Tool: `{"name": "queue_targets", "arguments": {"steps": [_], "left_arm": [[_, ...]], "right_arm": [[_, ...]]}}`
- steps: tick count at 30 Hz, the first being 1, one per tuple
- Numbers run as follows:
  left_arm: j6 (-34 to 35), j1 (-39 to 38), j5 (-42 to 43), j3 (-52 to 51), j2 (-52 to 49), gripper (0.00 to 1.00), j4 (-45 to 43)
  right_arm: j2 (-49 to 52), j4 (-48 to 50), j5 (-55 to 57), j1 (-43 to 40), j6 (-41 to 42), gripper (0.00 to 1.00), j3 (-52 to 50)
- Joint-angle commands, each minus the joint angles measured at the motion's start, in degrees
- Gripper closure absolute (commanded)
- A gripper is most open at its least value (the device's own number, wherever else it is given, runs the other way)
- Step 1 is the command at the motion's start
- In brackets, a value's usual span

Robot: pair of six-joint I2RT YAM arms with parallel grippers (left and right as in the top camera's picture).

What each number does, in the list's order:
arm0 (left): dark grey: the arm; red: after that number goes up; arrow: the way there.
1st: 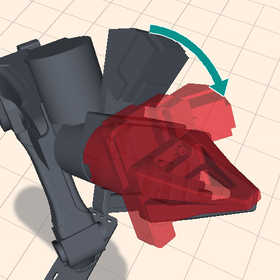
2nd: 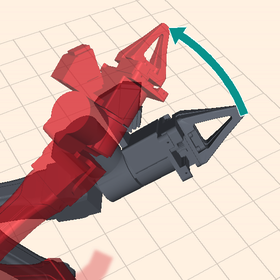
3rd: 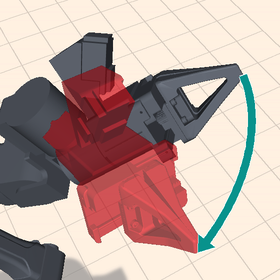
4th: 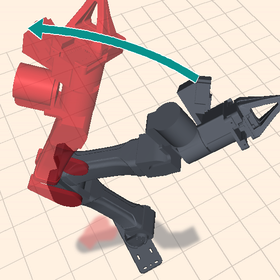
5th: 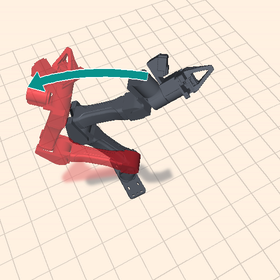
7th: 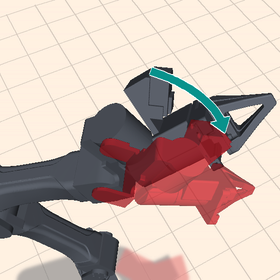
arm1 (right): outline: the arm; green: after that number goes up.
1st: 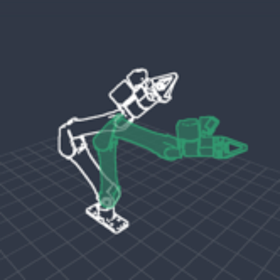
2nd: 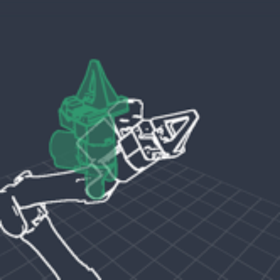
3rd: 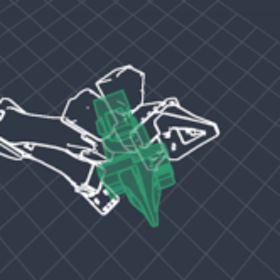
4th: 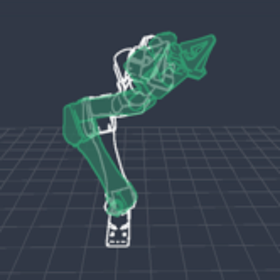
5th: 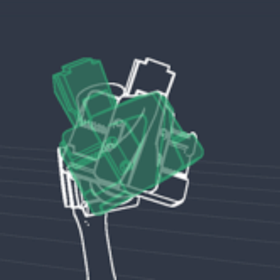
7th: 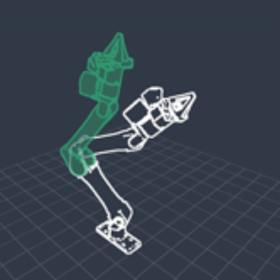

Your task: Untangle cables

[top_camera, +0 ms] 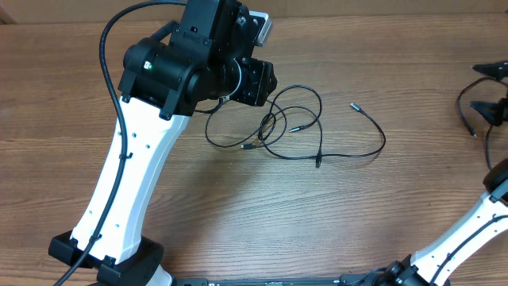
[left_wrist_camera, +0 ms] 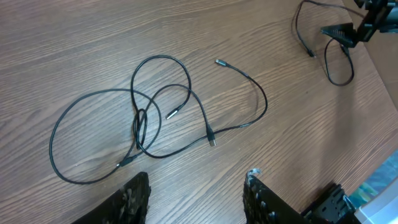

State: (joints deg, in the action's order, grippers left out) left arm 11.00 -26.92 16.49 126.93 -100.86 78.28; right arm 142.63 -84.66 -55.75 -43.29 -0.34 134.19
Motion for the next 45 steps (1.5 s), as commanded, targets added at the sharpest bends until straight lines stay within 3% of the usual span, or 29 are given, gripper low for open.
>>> {"name": "queue_targets", "arguments": {"steps": [1,9,15,18,24,31,38,45], "left_arm": [[0.81,0.22,-0.37,1.05,0.79,0.51,0.09],[-2.34,0.22,-0.35,1.05,0.83,0.57,-0.5],[-3.45,0.87,-0.39,1.07,1.97,0.58,-1.88],[-4.76,1.51,-0.57,1.07,3.1,0.58,-1.36],[-5.09,2.64,-2.54,1.07,5.86,0.58,0.35],[-5.46,2.69,-2.49,1.07,7.19,0.59,0.83],[-5.53,2.69,-0.98,1.07,7.26,0.62,2.03],[-7.85,2.51,0.5,1.05,8.35,0.63,4.07]], "right_arm": [[-1.18,-1.38,-1.77,2.93,-14.29,0.0,1.31],[-1.55,-6.51,-1.66,11.45,-33.62,0.0,1.31],[-1.68,-7.21,8.48,19.63,-35.39,0.0,1.31],[-2.19,-6.36,13.42,23.26,-32.74,0.0,1.31],[-6.34,-1.44,30.71,27.54,-18.97,0.0,1.31],[-17.35,-0.09,36.68,30.47,-12.15,0.0,1.31],[-29.16,-3.32,51.01,35.47,-0.74,0.0,1.25],[-39.87,-8.74,55.34,42.77,6.56,0.0,1.25]]}}
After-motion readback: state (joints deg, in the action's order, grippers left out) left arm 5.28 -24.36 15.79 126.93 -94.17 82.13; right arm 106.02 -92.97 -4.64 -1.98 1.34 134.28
